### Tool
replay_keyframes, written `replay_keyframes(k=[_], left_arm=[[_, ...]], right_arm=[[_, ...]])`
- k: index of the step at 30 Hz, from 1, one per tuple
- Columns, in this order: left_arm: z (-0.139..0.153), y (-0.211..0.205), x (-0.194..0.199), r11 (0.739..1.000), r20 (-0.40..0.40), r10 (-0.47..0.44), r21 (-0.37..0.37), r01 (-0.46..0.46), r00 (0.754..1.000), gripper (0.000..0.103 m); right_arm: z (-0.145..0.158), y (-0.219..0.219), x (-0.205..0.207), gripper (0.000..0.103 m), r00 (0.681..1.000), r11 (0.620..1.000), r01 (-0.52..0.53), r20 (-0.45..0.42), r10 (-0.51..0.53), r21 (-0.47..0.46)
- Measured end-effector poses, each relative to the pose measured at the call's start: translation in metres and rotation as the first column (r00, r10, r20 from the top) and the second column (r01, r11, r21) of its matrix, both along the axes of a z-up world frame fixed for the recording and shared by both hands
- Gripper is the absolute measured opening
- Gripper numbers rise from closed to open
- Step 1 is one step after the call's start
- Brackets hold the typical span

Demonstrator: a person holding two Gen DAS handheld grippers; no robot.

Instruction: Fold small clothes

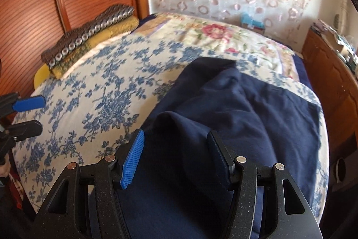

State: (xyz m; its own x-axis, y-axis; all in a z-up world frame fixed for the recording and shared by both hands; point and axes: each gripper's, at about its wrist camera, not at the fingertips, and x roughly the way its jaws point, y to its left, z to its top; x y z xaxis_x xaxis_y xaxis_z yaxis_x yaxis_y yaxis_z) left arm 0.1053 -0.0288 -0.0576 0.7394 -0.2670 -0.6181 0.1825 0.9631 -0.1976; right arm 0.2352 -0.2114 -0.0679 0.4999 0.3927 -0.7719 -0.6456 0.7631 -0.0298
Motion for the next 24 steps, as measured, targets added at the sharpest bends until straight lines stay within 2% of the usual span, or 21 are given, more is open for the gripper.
replay_keyframes(k=[5,8,9,10,11,13,15,18,22,24], left_arm=[[-0.002,-0.005,-0.001,1.000,-0.002,-0.011,0.000,0.011,1.000,0.049],[-0.004,-0.009,0.000,1.000,-0.004,-0.017,-0.002,0.017,1.000,0.049],[-0.005,-0.011,0.000,1.000,-0.005,-0.021,-0.002,0.021,1.000,0.049],[-0.006,-0.012,0.000,1.000,-0.006,-0.024,-0.001,0.024,1.000,0.049],[-0.006,-0.014,0.000,1.000,-0.007,-0.027,0.000,0.027,1.000,0.049],[-0.007,-0.018,0.000,0.999,-0.008,-0.035,0.003,0.035,0.999,0.049],[-0.008,-0.022,0.000,0.999,-0.009,-0.043,0.002,0.043,0.999,0.049],[-0.009,-0.027,0.000,0.999,-0.010,-0.053,0.003,0.054,0.999,0.049],[-0.010,-0.033,0.000,0.998,-0.012,-0.063,0.002,0.063,0.998,0.049],[-0.011,-0.035,0.001,0.998,-0.015,-0.067,0.002,0.067,0.998,0.049]], right_arm=[[-0.019,0.010,0.010,0.060,1.000,0.995,0.007,-0.007,-0.008,-0.099],[-0.023,0.007,0.018,0.060,1.000,0.994,0.019,-0.021,-0.021,-0.109],[-0.023,0.005,0.019,0.055,0.999,0.994,0.018,-0.026,-0.021,-0.105],[-0.022,0.003,0.020,0.032,0.999,0.996,0.018,-0.031,-0.021,-0.092],[-0.021,0.001,0.021,0.018,0.999,0.996,0.018,-0.033,-0.021,-0.085],[-0.014,-0.006,0.022,0.007,0.999,0.999,0.015,-0.037,-0.017,-0.049],[0.000,-0.020,0.026,0.006,0.999,1.000,0.022,-0.023,-0.022,0.006],[0.022,-0.036,0.035,0.005,0.997,0.997,0.067,0.024,-0.068,0.028],[0.052,-0.068,0.068,0.005,0.984,0.985,0.163,0.066,-0.166,0.051],[0.062,-0.088,0.085,0.005,0.973,0.969,0.221,0.037,-0.226,0.107]])
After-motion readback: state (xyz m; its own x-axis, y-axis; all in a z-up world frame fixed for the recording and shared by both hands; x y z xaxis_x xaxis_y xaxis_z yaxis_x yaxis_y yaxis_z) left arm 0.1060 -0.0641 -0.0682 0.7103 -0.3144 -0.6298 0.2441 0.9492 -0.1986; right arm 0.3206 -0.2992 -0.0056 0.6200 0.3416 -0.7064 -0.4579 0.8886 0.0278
